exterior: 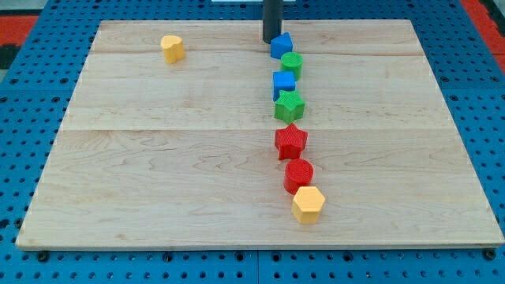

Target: Move the yellow heart above the blue triangle

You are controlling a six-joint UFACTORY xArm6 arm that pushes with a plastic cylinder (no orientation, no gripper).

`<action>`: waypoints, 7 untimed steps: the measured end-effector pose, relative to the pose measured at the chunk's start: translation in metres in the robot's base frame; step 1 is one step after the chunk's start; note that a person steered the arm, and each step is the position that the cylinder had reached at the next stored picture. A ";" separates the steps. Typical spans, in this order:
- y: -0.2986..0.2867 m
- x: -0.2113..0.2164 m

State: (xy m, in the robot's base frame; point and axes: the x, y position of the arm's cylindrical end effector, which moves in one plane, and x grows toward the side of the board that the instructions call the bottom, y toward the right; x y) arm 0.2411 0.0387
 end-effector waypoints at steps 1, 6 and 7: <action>0.003 0.001; -0.163 0.074; -0.215 0.055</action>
State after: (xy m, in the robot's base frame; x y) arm 0.2962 -0.1762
